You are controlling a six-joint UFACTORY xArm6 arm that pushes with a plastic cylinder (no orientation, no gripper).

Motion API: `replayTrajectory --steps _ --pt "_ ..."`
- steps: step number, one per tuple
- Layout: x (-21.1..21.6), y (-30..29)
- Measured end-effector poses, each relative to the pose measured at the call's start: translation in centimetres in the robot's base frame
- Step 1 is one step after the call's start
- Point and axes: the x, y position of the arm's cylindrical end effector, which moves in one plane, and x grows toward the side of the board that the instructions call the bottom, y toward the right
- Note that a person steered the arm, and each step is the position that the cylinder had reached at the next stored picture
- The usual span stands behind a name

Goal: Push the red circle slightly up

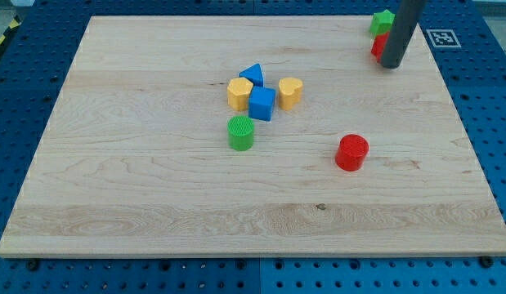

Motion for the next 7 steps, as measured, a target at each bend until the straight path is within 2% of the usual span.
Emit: replayTrajectory --steps 1,2,5,6,7 --pt "-1.8 0.0" --pt "1.4 -0.1" --pt "20.5 0.3" --pt "25.4 -1.2" --pt "24.8 -10.6"
